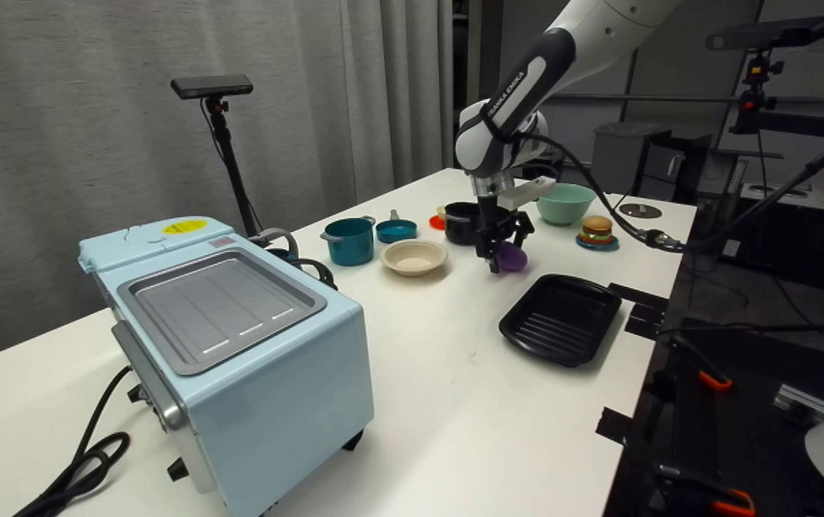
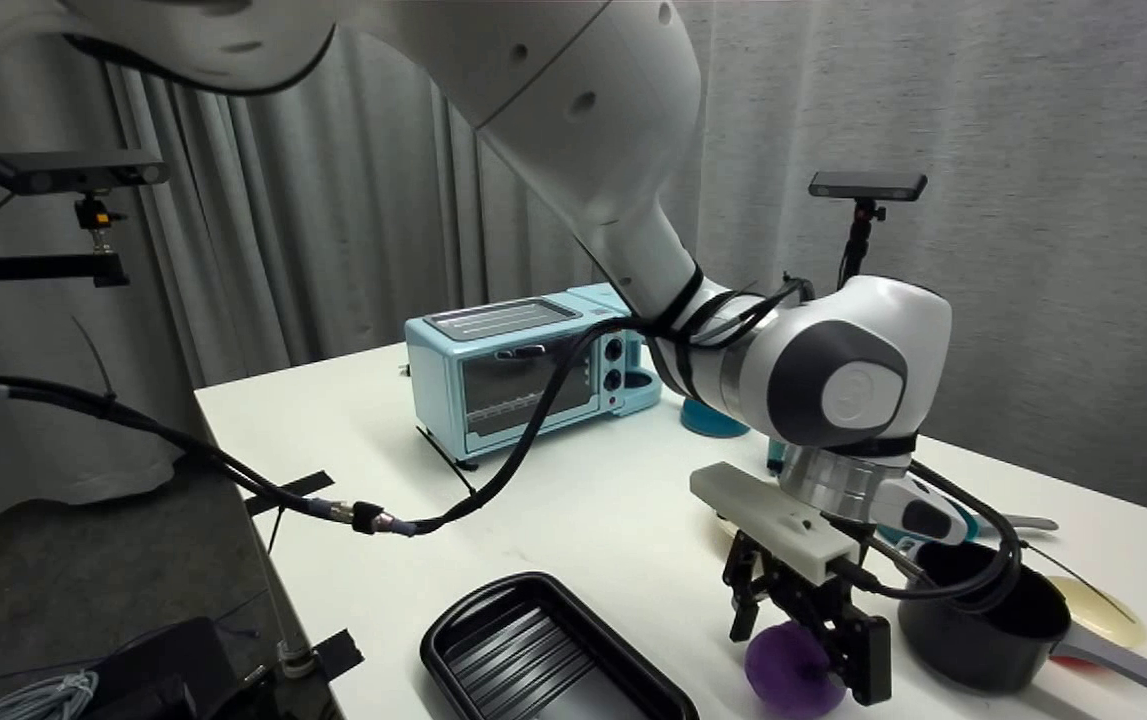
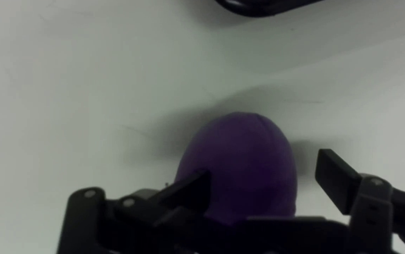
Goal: Pick up the plum plush toy and place it on the white bowl
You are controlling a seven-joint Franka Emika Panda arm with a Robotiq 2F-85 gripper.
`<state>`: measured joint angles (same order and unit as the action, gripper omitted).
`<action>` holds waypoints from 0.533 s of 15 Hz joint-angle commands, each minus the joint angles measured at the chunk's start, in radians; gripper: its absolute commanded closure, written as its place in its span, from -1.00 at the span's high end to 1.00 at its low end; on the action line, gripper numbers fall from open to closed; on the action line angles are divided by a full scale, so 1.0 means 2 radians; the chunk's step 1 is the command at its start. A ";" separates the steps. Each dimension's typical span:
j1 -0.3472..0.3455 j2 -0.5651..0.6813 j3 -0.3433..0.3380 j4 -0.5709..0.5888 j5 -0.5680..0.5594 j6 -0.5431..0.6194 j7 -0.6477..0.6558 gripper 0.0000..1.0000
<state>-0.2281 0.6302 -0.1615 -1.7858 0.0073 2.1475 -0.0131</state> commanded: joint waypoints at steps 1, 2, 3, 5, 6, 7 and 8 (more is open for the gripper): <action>-0.010 0.031 -0.005 0.048 0.005 -0.031 0.009 0.17; -0.012 0.032 -0.006 0.053 0.004 -0.034 0.009 0.02; -0.013 0.032 -0.008 0.056 0.003 -0.034 0.010 -0.16; -0.018 0.026 -0.010 0.057 0.004 -0.029 0.009 -0.46; -0.021 0.017 -0.010 0.053 0.005 -0.025 0.006 -0.57; -0.023 0.011 -0.010 0.051 0.006 -0.022 0.003 -0.72; -0.025 0.000 -0.010 0.047 0.008 -0.016 0.001 -0.83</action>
<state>-0.2601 0.6668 -0.1815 -1.7005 0.0073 2.1170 -0.0040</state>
